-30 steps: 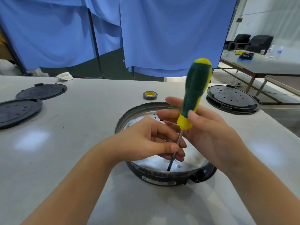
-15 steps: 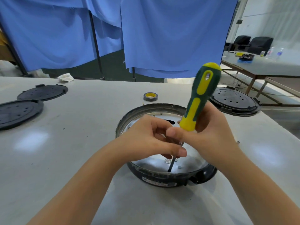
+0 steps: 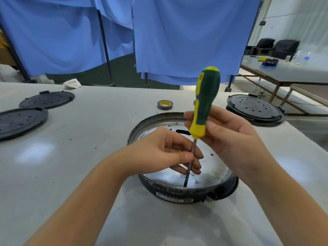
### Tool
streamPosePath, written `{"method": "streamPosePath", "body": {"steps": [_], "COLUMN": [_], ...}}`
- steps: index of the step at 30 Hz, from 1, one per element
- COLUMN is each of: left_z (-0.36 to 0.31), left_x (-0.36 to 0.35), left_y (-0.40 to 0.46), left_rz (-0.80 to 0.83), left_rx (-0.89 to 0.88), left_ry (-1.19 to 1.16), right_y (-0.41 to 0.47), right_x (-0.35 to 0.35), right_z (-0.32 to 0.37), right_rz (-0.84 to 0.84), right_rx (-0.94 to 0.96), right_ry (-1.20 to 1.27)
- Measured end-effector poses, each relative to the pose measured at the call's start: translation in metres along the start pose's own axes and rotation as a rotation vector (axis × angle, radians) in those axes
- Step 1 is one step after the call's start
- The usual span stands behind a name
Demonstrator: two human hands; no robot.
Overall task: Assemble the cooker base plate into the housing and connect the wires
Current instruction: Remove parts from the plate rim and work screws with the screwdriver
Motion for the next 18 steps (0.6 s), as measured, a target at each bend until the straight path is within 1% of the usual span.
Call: {"method": "streamPosePath", "body": {"steps": [4, 9, 11, 13, 15, 18], "left_z": [-0.004, -0.005, -0.006, -0.007, -0.007, -0.009], "left_x": [0.000, 0.002, 0.002, 0.001, 0.001, 0.002], "left_y": [-0.002, 0.002, 0.001, 0.000, -0.001, -0.004], "left_rz": [0.032, -0.107, -0.113, -0.096, -0.074, -0.040], "left_rx": [-0.014, -0.055, -0.071, -0.082, -0.074, -0.026], "left_ry": [-0.007, 0.058, 0.030, 0.009, 0.001, 0.027], "right_y": [-0.003, -0.007, -0.007, -0.007, -0.005, -0.001], "right_x": [-0.004, -0.013, -0.014, -0.017, -0.017, -0.014], "right_z": [0.003, 0.006, 0.005, 0.007, 0.009, 0.012], "right_rz": [-0.044, -0.084, -0.147, -0.165, -0.119, 0.017], "right_rx": [0.061, 0.109, 0.123, 0.127, 0.098, -0.016], "right_ry": [-0.130, -0.170, -0.212, -0.248, -0.188, -0.041]}}
Point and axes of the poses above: each hand's wrist, its own y-axis towards the middle knuckle, its own x-axis out of the back of the hand, z = x × y, the point moved 4 cm from there along y, towards the middle knuckle, and after that the axes turned 10 degrees about -x, right-handed, at the moved point
